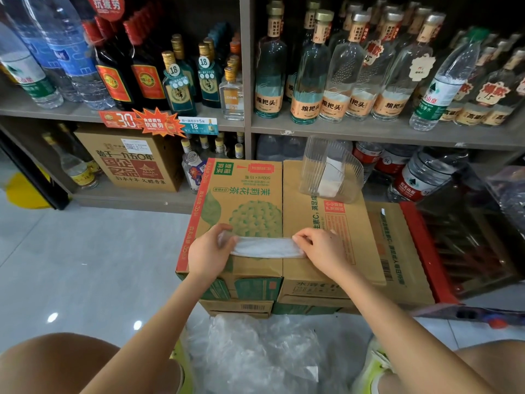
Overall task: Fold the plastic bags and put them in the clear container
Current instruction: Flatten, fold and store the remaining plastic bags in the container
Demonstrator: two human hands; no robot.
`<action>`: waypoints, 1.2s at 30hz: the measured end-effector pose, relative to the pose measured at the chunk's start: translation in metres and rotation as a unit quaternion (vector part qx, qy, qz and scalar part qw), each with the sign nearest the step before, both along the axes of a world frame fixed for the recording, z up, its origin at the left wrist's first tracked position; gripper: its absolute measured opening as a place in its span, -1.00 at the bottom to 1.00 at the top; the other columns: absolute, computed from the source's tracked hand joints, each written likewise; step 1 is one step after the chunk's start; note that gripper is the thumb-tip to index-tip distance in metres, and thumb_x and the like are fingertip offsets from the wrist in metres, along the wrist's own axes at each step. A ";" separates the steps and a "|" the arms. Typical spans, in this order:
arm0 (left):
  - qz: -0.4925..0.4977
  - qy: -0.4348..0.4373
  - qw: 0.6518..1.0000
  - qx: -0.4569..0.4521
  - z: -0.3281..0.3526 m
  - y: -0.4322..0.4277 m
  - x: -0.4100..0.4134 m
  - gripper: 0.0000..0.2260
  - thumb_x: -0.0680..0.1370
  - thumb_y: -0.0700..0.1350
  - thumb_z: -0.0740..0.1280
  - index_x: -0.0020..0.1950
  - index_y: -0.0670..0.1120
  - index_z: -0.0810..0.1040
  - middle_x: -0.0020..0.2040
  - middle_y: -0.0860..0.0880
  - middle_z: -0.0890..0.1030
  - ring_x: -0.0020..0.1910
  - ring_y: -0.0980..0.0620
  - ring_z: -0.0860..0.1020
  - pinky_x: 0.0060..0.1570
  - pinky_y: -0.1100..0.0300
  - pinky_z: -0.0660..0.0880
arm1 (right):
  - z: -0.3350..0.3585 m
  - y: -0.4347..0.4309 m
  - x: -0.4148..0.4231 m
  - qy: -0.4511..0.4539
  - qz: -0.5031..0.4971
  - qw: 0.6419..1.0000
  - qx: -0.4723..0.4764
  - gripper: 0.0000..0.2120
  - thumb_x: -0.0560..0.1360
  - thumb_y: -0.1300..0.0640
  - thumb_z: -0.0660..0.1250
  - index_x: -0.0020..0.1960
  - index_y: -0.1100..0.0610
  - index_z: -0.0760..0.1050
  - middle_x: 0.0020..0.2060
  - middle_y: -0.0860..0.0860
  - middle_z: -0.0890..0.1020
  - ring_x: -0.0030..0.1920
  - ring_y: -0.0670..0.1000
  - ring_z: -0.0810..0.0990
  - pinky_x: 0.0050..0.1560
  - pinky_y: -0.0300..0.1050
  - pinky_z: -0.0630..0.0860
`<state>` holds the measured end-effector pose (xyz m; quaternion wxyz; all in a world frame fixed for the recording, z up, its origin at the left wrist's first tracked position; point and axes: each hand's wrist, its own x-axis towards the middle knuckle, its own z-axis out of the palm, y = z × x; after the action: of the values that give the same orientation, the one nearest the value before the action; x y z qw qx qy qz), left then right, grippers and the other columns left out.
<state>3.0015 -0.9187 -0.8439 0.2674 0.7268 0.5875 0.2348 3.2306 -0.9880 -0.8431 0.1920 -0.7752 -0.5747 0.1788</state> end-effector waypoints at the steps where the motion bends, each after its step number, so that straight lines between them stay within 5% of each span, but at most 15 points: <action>1: 0.004 -0.002 1.000 0.005 -0.001 -0.001 0.000 -0.77 0.56 -0.02 0.35 0.19 -0.02 0.55 -0.19 -0.06 0.62 -0.21 -0.04 0.54 -0.26 0.09 0.44 | -0.001 0.001 0.000 0.000 -0.002 1.000 0.002 -0.77 0.59 -0.07 0.21 0.09 -0.04 0.60 -0.17 -0.13 0.67 -0.14 -0.10 0.59 0.38 0.03 0.23; 8: 0.077 -0.013 0.996 0.034 -0.012 -0.007 -0.014 -0.76 0.53 -0.08 0.39 0.19 -0.06 0.58 -0.17 0.05 0.58 -0.10 -0.05 0.57 -0.16 0.12 0.41 | -0.003 0.002 -0.003 -0.019 -0.013 1.000 0.011 -0.77 0.58 -0.10 0.21 0.08 -0.09 0.61 -0.13 -0.14 0.68 -0.13 -0.09 0.59 0.34 0.04 0.28; 11: 0.085 0.047 0.986 0.139 -0.013 -0.005 -0.017 -0.81 0.53 -0.09 0.36 0.10 -0.12 0.61 -0.07 -0.08 0.62 -0.08 -0.16 0.57 -0.03 0.01 0.38 | -0.001 0.001 -0.004 -0.029 -0.013 0.999 0.008 -0.76 0.59 -0.09 0.20 0.10 -0.09 0.61 -0.11 -0.14 0.68 -0.13 -0.08 0.59 0.28 -0.05 0.29; 15: -0.090 0.092 0.957 0.259 -0.013 -0.012 -0.002 -0.66 0.58 -0.07 0.14 0.16 -0.18 0.62 0.16 -0.15 0.62 0.15 -0.18 0.57 0.24 -0.05 0.41 | 0.000 0.001 -0.004 -0.032 -0.009 0.999 0.005 -0.76 0.59 -0.08 0.20 0.11 -0.08 0.61 -0.10 -0.13 0.68 -0.11 -0.08 0.60 0.31 -0.03 0.26; 18: -0.179 0.151 0.957 0.169 -0.017 -0.016 0.014 -0.49 0.64 0.06 -0.08 0.42 -0.15 0.42 0.43 -0.11 0.41 0.46 -0.17 0.31 0.47 -0.04 0.08 | 0.001 0.001 -0.004 -0.044 -0.008 0.999 0.003 -0.75 0.60 -0.08 0.18 0.14 -0.08 0.60 -0.09 -0.13 0.68 -0.10 -0.08 0.60 0.30 -0.04 0.26; 22: -0.169 0.215 0.958 0.087 -0.028 -0.016 0.023 -0.19 0.50 0.23 -0.52 0.57 -0.09 0.10 0.57 -0.09 0.09 0.56 -0.13 -0.02 0.48 0.06 -0.21 | 0.002 0.001 -0.003 -0.042 0.000 0.999 -0.001 -0.74 0.61 -0.08 0.16 0.15 -0.08 0.59 -0.04 -0.13 0.67 -0.06 -0.07 0.59 0.34 -0.02 0.24; 25: -0.163 0.242 0.953 0.076 -0.029 -0.017 0.024 -0.24 0.50 0.22 -0.48 0.58 -0.05 0.03 0.58 -0.09 0.00 0.57 -0.11 -0.10 0.48 0.05 -0.25 | 0.005 -0.001 -0.003 -0.064 -0.014 0.998 0.005 -0.75 0.62 -0.02 0.16 0.13 -0.07 0.60 -0.05 -0.13 0.67 -0.05 -0.04 0.59 0.26 -0.07 0.25; 30: -0.162 0.260 0.950 0.061 -0.028 -0.017 0.024 -0.26 0.47 0.28 -0.44 0.58 0.01 -0.09 0.56 -0.03 -0.17 0.55 -0.05 -0.22 0.47 0.07 -0.33 | 0.001 -0.003 -0.030 -0.192 -0.011 0.964 0.183 -0.80 0.50 0.12 0.34 0.10 0.06 0.64 -0.07 -0.02 0.69 -0.09 0.05 0.62 -0.02 -0.05 0.42; 32: -0.165 0.255 0.951 0.065 -0.029 -0.017 0.024 -0.22 0.43 0.32 -0.50 0.58 0.03 -0.11 0.53 -0.01 -0.21 0.53 -0.01 -0.26 0.47 0.07 -0.34 | -0.006 0.002 -0.049 -0.184 0.058 0.970 0.148 -0.72 0.56 0.08 0.26 0.25 0.05 0.55 0.17 0.00 0.63 0.16 0.07 0.58 0.21 0.07 0.41; 36: -0.161 0.258 0.950 0.066 -0.031 -0.017 0.025 -0.28 0.47 0.31 -0.41 0.57 0.04 -0.12 0.58 -0.04 -0.14 0.47 0.05 -0.32 0.48 0.05 -0.32 | -0.015 0.007 -0.062 -0.171 0.127 0.976 -0.037 -0.39 0.58 -0.14 -0.34 0.54 -0.02 0.09 0.54 -0.04 0.08 0.55 0.01 -0.04 0.49 0.15 -0.18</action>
<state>3.0262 -0.9357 -0.8745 0.0925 0.8633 0.4951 0.0311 3.1683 -0.9811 -0.8578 0.0380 -0.7214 -0.6858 0.0879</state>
